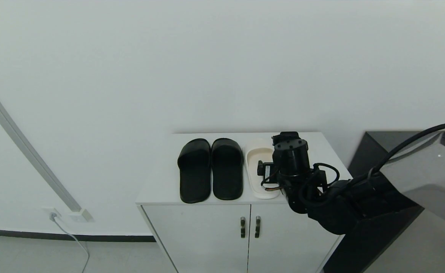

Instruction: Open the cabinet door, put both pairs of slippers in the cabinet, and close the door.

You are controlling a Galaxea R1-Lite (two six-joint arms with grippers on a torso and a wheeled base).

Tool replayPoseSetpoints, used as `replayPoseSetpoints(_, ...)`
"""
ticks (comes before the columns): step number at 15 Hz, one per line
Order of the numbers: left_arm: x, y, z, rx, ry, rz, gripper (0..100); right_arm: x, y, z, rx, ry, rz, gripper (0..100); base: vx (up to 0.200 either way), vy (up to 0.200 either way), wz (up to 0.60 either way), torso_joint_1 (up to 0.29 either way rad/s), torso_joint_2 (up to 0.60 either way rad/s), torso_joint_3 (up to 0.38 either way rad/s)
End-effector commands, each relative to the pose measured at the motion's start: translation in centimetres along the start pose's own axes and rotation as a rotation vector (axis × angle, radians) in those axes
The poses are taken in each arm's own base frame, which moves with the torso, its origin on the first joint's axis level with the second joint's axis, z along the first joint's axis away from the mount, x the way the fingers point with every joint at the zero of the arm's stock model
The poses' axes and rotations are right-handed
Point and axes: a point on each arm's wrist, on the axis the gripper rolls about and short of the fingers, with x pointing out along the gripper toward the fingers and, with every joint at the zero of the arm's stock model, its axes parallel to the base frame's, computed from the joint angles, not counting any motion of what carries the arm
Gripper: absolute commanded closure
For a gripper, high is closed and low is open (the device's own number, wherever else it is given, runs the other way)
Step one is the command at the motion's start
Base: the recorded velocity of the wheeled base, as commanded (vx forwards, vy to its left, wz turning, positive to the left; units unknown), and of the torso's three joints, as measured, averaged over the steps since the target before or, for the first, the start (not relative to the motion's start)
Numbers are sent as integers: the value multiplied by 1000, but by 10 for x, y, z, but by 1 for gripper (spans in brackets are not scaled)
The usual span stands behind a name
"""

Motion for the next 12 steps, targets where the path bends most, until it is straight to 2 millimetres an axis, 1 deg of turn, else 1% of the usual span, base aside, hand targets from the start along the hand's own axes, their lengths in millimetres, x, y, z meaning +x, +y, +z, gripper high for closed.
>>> replayPoseSetpoints(1, 0, 0, 0, 0, 0, -1, 100, 25, -2, -9, -26, -31, -19, 0, 0, 0, 0, 0, 0, 0)
replayPoseSetpoints(4, 0, 0, 0, 0, 0, 1, 100, 45, 0, -11, -54, -76, -24, 0, 0, 0, 0, 0, 0, 0)
replayPoseSetpoints(5, 0, 0, 0, 0, 0, -1, 100, 48, 1, -12, -51, -80, -25, 0, 0, 0, 0, 0, 0, 0)
replayPoseSetpoints(6, 0, 0, 0, 0, 0, -1, 100, 52, 0, -10, -45, -85, -25, 100, 0, 0, 0, 0, 0, 0)
replayPoseSetpoints(9, 0, 0, 0, 0, 0, -1, 100, 60, -2, -6, -32, -100, -33, 100, 0, 0, 0, 0, 0, 0)
replayPoseSetpoints(11, 0, 0, 0, 0, 0, -1, 100, 60, -3, -3, -25, -109, -35, 100, 0, 0, 0, 0, 0, 0)
replayPoseSetpoints(12, 0, 0, 0, -2, 0, 1, 100, 57, -4, 3, -18, -119, -33, 100, 0, 0, 0, 0, 0, 0)
